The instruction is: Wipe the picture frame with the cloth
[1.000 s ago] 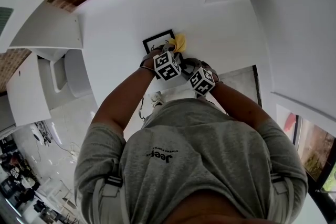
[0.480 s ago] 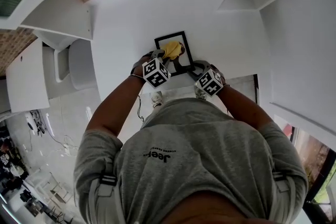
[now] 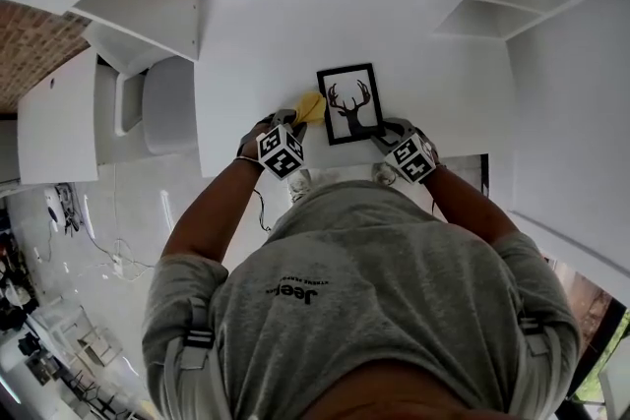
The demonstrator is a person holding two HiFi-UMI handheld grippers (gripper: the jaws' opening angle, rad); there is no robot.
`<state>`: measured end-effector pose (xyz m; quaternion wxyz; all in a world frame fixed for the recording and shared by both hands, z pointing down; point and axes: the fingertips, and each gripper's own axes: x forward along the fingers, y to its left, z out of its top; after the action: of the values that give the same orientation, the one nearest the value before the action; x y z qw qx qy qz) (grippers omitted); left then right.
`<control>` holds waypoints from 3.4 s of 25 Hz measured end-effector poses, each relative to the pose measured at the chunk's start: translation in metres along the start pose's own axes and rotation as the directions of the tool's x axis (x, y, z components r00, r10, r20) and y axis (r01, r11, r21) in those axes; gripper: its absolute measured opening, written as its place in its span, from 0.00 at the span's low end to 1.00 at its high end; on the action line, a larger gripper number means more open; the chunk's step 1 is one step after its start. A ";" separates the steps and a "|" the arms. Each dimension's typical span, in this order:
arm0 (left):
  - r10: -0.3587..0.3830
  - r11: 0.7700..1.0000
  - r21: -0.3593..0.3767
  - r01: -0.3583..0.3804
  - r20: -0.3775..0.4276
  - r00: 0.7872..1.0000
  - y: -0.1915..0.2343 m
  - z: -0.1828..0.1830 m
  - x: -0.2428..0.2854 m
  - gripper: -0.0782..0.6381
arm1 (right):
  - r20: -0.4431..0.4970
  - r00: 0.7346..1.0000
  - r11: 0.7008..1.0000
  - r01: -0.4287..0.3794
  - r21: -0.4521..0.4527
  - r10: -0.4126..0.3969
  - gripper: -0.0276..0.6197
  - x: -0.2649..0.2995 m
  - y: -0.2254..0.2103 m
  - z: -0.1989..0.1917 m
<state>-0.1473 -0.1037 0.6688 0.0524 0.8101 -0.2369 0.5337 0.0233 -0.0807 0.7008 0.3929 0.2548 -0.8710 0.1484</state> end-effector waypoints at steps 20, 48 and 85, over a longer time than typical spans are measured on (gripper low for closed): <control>-0.061 0.996 0.071 0.059 0.019 0.998 -0.025 0.030 0.024 0.20 | 0.021 1.000 1.000 0.014 0.022 -0.015 0.28 0.001 0.004 0.004; -0.135 0.961 0.247 0.127 0.013 0.991 -0.058 0.137 0.091 0.20 | 0.089 0.996 1.000 -0.007 0.014 0.006 0.28 -0.004 0.002 0.002; -0.111 0.987 0.130 0.098 0.095 0.989 -0.028 0.111 0.057 0.20 | 0.050 0.999 1.000 -0.018 0.010 0.018 0.28 -0.004 0.000 0.002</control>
<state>-0.0235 -0.1350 0.6766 0.0173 0.8494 -0.1625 0.5018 0.0246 -0.0798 0.6963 0.3682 0.2526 -0.8821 0.1501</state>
